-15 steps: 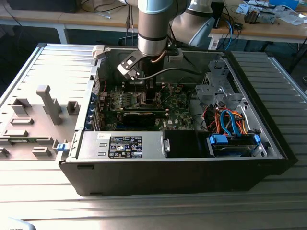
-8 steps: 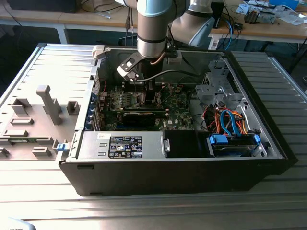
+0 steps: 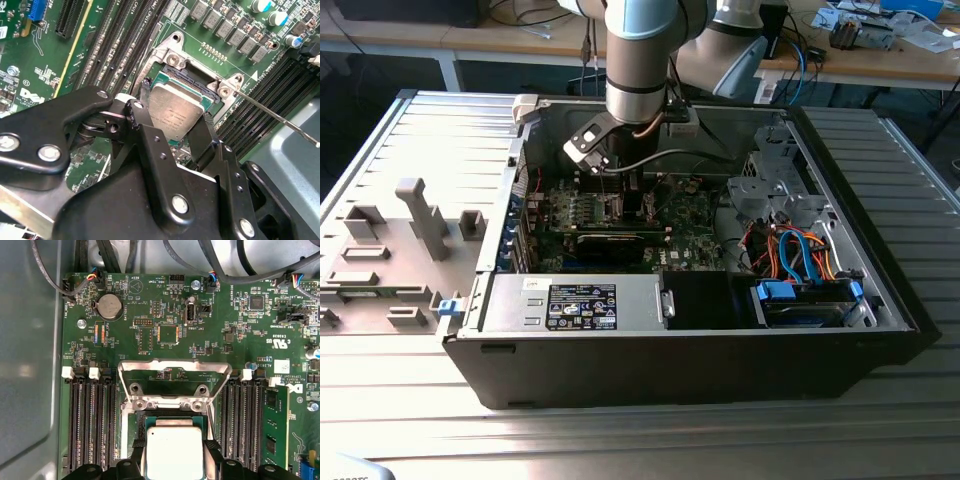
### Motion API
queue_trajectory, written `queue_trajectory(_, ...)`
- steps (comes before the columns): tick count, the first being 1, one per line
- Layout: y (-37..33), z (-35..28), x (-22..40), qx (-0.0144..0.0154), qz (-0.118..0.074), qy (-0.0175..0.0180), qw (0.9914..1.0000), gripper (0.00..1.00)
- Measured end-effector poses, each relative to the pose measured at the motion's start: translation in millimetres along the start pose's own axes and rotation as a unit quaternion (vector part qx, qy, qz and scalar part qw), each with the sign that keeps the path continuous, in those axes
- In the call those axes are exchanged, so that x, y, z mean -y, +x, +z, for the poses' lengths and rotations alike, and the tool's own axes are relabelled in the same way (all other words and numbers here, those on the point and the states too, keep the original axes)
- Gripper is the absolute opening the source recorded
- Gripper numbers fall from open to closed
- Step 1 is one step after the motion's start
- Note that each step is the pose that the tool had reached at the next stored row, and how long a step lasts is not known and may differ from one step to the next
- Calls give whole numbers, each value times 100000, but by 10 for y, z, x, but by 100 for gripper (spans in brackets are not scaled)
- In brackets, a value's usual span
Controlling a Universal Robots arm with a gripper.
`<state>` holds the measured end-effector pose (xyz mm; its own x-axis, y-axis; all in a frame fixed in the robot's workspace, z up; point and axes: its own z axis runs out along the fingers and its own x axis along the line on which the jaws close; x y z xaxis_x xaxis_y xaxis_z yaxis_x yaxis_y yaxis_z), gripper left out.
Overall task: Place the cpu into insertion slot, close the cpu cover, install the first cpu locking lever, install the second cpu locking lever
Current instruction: 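Place the cpu into insertion slot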
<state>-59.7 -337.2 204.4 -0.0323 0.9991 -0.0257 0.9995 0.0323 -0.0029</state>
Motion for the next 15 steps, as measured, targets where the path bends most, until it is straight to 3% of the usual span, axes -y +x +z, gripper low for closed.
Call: queue_trajectory(15,30,16,-1,52,14,5,100000,54)
